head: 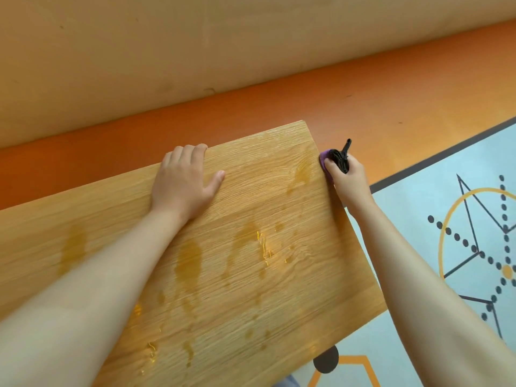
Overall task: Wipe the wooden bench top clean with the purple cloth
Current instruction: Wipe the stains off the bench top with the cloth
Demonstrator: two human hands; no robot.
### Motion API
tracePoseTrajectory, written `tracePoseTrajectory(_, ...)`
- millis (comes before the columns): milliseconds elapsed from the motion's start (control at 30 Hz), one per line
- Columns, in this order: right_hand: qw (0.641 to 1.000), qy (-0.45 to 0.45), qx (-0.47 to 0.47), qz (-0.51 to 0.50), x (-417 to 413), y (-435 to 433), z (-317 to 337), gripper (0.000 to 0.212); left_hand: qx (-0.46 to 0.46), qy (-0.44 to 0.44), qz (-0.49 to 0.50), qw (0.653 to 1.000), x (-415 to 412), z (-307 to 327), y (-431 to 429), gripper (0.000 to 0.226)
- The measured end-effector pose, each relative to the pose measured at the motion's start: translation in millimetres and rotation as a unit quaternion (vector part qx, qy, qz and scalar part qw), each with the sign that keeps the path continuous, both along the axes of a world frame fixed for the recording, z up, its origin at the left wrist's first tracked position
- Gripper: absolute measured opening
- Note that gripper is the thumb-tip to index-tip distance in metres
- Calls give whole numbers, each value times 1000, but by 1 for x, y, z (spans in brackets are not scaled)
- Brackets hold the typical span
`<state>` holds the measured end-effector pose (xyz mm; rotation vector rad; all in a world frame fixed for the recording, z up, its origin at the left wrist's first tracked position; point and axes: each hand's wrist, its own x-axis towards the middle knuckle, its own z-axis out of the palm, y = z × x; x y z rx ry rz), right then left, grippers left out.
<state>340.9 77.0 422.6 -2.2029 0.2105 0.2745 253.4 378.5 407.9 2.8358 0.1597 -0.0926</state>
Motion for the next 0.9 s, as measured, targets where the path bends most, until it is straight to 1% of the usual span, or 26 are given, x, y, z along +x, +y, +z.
tracePoseTrajectory(167, 999, -38, 0, 26, 61, 45, -2, 13, 7, 3, 4, 1000, 0, -1, 1, 62)
tracePoseTrajectory(267, 997, -42, 24, 59, 86, 59, -4, 9, 10, 0, 1, 1000, 0, -5, 2, 63)
tracePoseTrajectory(400, 984, -19, 17, 179, 101, 54, 13, 17, 5, -5, 2, 1000, 1, -5, 1, 66)
tracePoseTrajectory(533, 965, -41, 3, 260, 123, 46, 41, 18, 7, -11, 3, 1000, 0, -6, 1, 68)
tracePoseTrajectory(600, 947, -20, -42, 318, 131, 53, 48, 14, 6, -14, 3, 1000, 0, -5, 2, 68)
tracePoseTrajectory(667, 913, 10, -117, 391, 134, 67, 46, 10, 5, -16, 4, 1000, 0, -5, 2, 68)
tracePoseTrajectory(733, 880, 34, -179, 439, 135, 78, 42, 9, 5, -20, 6, 1000, -1, -5, 2, 69)
tracePoseTrajectory(800, 865, 57, -217, 449, 140, 80, 42, 8, 3, -23, 6, 1000, -1, -5, 2, 70)
tracePoseTrajectory(900, 854, 92, -251, 447, 149, 75, 45, 12, -6, -29, 5, 1000, 0, -6, 2, 71)
